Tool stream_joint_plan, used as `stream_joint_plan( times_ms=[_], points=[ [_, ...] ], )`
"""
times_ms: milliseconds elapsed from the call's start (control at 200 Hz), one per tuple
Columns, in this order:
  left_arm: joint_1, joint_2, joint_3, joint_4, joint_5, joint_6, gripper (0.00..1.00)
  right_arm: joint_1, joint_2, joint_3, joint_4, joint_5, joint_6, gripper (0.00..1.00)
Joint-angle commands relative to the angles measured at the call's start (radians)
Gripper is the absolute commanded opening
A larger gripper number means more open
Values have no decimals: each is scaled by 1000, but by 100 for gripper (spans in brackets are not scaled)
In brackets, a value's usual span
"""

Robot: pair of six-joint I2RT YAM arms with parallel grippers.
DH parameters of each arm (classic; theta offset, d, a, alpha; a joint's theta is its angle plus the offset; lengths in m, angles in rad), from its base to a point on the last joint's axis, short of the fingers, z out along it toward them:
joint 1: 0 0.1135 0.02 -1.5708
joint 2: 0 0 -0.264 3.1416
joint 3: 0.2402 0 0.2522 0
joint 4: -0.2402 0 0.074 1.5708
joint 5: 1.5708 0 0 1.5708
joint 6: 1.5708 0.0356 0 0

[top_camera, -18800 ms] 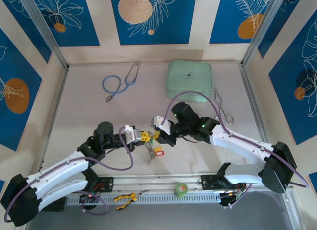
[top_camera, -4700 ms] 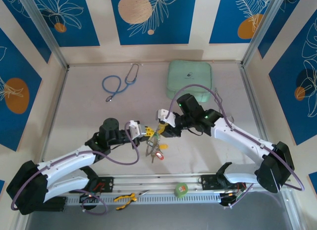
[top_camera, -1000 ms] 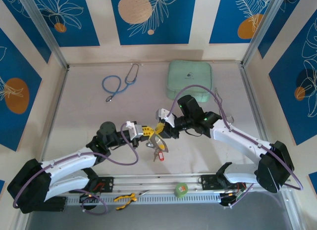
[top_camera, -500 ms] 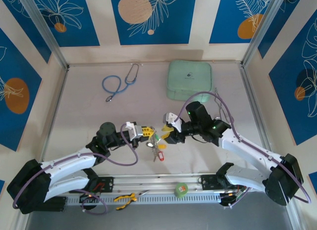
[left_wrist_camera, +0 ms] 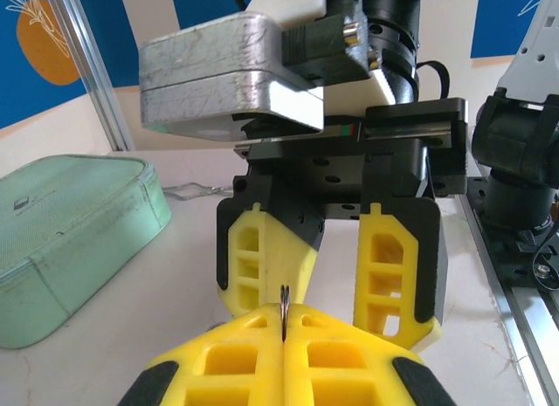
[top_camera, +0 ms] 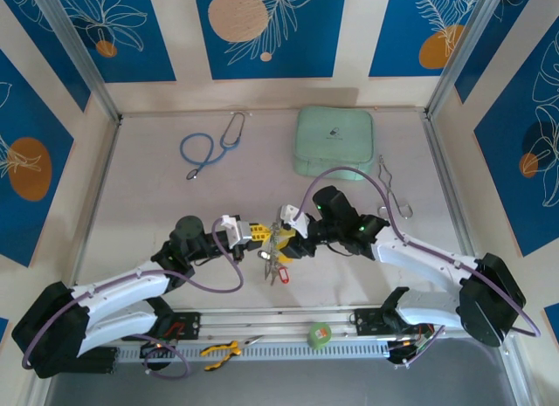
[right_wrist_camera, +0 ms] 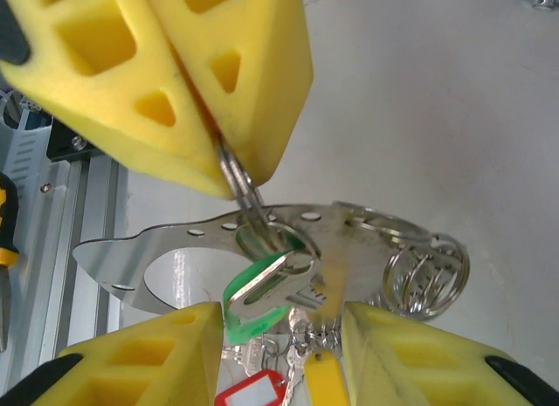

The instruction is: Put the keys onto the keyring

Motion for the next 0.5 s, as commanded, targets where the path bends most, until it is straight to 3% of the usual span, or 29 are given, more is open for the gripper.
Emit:
stream_joint_plan(
  times_ms=[0,340,495],
  points=[
    [-5,-19,2,48,23,-9,0,13,14,-9,40,-13,20,41],
    [-5,-12,3,50,14,-6,0,17,19,-6,53,-5,24,40],
    [-5,-12,1,51,11,-7,0,20,14,-8,51,7,23,33]
  ],
)
